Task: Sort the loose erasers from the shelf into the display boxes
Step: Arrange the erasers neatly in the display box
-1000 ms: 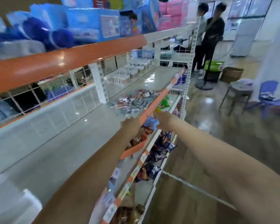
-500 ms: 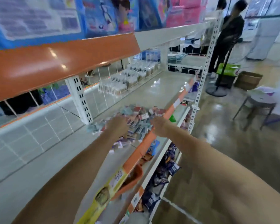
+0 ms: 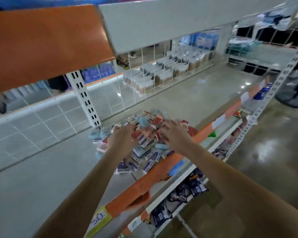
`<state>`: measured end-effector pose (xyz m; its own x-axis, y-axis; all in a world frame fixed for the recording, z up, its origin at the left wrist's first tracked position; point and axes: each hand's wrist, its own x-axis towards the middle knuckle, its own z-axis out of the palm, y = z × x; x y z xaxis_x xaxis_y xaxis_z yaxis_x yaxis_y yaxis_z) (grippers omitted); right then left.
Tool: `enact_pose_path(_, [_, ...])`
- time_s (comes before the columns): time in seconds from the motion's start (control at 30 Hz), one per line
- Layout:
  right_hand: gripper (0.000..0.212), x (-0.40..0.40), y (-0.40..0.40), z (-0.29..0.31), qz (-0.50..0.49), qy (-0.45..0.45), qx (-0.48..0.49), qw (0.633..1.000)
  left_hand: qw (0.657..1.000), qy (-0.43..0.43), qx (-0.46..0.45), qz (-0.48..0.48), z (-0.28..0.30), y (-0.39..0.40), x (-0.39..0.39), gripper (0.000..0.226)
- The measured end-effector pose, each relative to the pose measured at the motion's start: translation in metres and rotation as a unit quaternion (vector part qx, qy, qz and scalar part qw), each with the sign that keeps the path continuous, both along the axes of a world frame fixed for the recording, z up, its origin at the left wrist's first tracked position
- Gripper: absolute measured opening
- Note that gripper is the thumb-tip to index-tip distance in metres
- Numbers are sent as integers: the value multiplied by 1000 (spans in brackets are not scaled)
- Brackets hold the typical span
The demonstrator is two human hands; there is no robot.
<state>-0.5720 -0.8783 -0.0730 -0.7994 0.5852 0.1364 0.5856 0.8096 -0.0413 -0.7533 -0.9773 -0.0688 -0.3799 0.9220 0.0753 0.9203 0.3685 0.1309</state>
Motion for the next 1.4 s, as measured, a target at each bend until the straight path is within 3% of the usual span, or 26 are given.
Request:
enact_pose_path(0.23, [36,-1,16,14,52,97,-92,990,992,-69,79,76,4,-15,23,42])
enact_pose_path(0.4, [37,0,8,27,89,199,-233,948,968,-138,183,97,14,-35,41,40])
enact_pose_path(0.57, [25,2,-4,36,121,225,-379,890,943,-224,219,112,19,-50,60,30])
enact_pose_path(0.7, [28,2,-9,42,72,281,-527,799,912,-305,243,129,24,-58,67,6])
enact_pose_path(0.93, [28,8,-17,38,47,324,-620,713,840,-456,245,161,22,-65,67,18])
enact_pose_path(1.17, [2,14,-29,34,52,358,-637,681,766,-551,279,180,21,-72,76,11])
enact_pose_path(1.33, [27,11,-32,25,43,329,-676,658,738,-596,257,186,19,-83,75,22])
enact_pose_path(1.4, [33,11,-33,21,70,296,-655,692,749,-591,245,175,18,-92,74,33])
